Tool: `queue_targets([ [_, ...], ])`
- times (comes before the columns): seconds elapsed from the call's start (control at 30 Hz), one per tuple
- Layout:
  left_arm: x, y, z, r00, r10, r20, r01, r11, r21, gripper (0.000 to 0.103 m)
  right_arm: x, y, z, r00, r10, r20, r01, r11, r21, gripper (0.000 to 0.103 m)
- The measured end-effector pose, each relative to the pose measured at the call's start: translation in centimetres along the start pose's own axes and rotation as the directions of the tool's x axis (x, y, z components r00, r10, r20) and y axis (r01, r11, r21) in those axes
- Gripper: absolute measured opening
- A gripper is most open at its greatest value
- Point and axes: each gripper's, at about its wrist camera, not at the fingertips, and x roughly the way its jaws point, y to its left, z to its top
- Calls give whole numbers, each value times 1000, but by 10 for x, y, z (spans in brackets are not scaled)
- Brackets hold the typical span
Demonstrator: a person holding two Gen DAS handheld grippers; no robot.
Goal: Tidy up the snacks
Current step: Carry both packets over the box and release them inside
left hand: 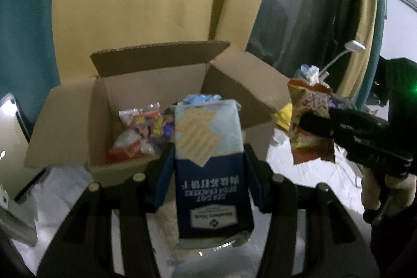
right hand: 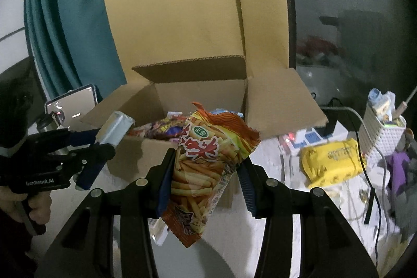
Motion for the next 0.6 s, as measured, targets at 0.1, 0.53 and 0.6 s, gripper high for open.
queue_targets([
  [0.1,10,7,11,1000,4,8,-4,1000,-8,52,12,-1,7,1000,-2,-2,2,1000,-5,48],
  [0.53,58,32,44,998,54,14,-54,998,-40,52,63,-10,36,1000,8,19,-8,1000,-5,48],
  [0.6,64,38,45,999,52,10,-52,997,-53,53,71,-10,40,1000,4,16,-4,1000,-7,48],
])
